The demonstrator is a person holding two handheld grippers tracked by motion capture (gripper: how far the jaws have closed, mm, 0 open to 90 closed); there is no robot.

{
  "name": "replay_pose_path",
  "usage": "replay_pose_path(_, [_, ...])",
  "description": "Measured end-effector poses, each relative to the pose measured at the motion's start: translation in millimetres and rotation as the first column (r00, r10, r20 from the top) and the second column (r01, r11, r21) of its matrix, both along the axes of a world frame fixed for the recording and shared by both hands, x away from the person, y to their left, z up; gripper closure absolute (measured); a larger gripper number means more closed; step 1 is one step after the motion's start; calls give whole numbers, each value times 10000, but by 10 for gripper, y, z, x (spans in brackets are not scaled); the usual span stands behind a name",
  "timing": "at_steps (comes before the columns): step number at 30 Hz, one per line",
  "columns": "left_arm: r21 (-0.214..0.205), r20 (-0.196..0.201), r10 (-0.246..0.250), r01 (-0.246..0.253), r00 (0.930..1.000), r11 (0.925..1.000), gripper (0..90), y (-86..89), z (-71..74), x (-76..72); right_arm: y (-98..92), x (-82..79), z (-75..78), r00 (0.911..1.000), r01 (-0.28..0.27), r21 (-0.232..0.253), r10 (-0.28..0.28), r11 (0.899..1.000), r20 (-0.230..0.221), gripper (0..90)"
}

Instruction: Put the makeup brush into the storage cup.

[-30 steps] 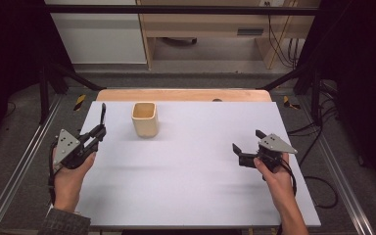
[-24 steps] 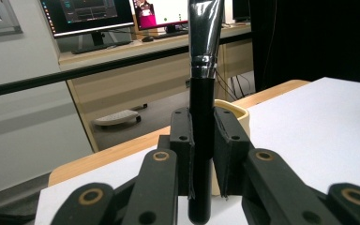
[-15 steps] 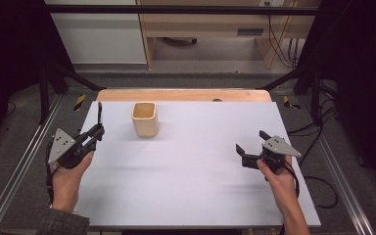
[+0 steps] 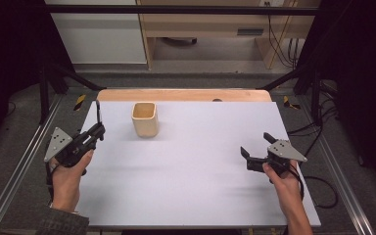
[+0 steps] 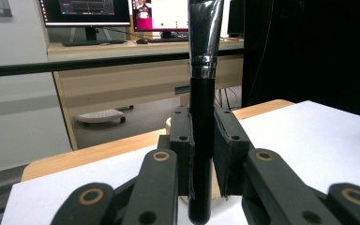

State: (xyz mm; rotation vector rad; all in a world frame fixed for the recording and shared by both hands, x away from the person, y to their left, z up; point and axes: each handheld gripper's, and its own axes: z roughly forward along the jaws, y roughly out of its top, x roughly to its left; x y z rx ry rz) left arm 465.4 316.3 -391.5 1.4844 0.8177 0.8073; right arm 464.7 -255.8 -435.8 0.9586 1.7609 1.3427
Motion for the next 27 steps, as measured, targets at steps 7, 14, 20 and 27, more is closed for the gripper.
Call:
replay_pose_path(7, [-82, -53, -236, 235, 9997, 9997, 790, -171, -9, 85, -80, -45, -22, 10000, -3, 398, 0, 9992, 67, 39])
replay_pose_path(14, [96, -64, -517, 518, 9986, 9986, 790, -349, 15, 181, -95, -91, -34, 9997, -207, 518, 201, 9984, 114, 40])
replay_pose_path(20, [219, -98, -728, 730, 9973, 9971, 790, -459, 80, 275, -97, -115, -51, 9996, -272, 484, 268, 9985, 82, 39])
replay_pose_path(27, [419, -40, -852, 853, 9964, 9955, 790, -586, 193, 373, -59, -139, -58, 9988, -476, 335, 472, 9983, 118, 40])
